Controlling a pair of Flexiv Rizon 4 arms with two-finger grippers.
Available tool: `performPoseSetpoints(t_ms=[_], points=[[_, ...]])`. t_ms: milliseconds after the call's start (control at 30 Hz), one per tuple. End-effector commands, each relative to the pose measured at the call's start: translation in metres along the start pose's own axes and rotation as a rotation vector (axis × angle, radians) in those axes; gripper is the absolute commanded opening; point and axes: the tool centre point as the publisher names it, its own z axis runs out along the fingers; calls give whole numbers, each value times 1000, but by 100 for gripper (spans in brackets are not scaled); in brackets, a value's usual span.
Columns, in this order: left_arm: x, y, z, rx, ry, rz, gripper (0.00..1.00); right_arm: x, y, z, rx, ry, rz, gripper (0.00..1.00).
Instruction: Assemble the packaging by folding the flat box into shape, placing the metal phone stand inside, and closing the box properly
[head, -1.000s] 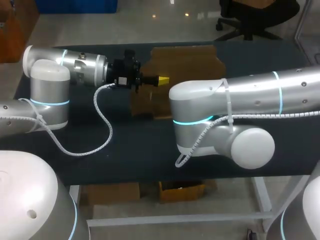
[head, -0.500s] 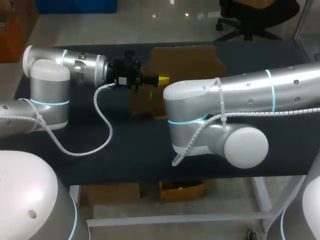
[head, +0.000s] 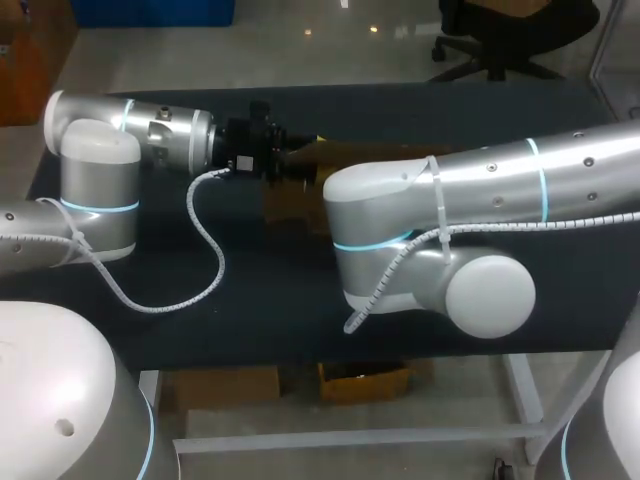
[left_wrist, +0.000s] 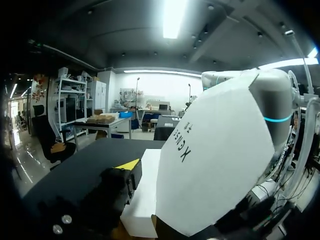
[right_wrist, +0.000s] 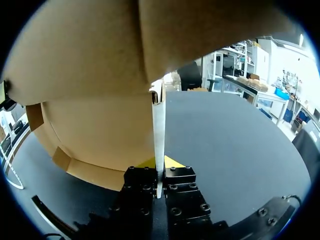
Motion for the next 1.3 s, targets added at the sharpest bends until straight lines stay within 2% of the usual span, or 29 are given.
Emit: performPoseSetpoints(t_ms=[33,233,533,767,967,1133,1300], points=[[4,-6,1,-14,-13,11,100,-3,0,-3,9,2,1,0],[7,-14,-4,-32,-33,46,100,-8,2,-10,33,14,-6,0],[7,-27,-23,-93,-72,146,100,-15,9,-14,93,95,-48,0],[8,-30,-42,-128,-106,208,100,-25,21,-14,112,139,-69,0],[14,-30,-55,-166,-156,260,100,-32,32,-11,139,222,-76,0],[18,-30,-67,-186,-163,300,100,-38,41,-10,179,286,-103,0],[21,-29,-81,-217,-166,331,100,-41,48,-12,217,289,-130,0]])
